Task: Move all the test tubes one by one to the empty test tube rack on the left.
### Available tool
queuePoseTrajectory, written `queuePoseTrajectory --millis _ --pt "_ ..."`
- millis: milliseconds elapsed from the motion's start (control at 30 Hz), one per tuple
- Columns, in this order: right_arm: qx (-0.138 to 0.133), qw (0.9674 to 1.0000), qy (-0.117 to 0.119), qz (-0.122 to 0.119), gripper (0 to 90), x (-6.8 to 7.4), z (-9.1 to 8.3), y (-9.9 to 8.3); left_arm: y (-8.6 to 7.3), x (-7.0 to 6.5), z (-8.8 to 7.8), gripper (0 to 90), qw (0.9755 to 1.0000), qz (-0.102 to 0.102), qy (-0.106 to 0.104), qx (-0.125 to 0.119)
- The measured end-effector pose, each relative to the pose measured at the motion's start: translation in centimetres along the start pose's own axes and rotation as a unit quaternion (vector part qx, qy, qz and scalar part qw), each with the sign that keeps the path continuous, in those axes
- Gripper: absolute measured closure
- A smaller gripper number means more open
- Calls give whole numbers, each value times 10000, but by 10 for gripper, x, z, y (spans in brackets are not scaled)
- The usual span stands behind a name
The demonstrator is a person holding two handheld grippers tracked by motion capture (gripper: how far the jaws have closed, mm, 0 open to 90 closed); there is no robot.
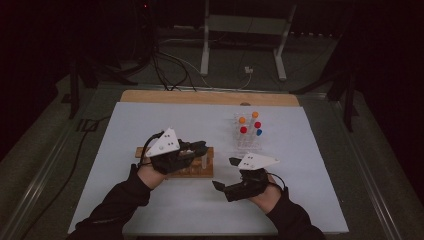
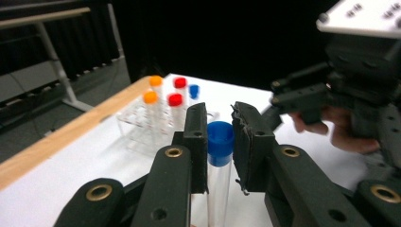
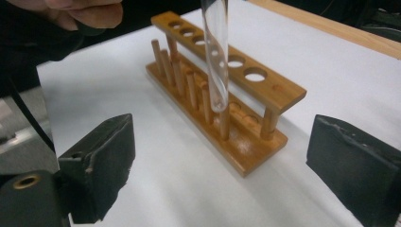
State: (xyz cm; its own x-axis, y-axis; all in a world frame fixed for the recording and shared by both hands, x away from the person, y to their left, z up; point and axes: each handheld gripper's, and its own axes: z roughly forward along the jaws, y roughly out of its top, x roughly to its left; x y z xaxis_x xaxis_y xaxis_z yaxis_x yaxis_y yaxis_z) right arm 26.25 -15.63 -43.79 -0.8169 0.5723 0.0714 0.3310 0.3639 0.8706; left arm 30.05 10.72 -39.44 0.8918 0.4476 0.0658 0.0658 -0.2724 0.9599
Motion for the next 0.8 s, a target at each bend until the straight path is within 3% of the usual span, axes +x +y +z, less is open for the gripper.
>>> queuePoseTrajectory --millis 67,233,333,800 --pt "-158 9997 93 -150 44 -3 -2 0 4 5 -1 778 10000 16 94 -17" --pt "-165 9997 43 -186 9 -2 -5 2 11 16 2 778 9996 3 290 -64" --pt "-225 9996 170 -90 0 -2 -7 3 10 21 5 778 9992 -19 401 -68" --pt "-215 9995 196 -74 0 -3 -6 2 -17 36 16 778 9975 -312 631 101"
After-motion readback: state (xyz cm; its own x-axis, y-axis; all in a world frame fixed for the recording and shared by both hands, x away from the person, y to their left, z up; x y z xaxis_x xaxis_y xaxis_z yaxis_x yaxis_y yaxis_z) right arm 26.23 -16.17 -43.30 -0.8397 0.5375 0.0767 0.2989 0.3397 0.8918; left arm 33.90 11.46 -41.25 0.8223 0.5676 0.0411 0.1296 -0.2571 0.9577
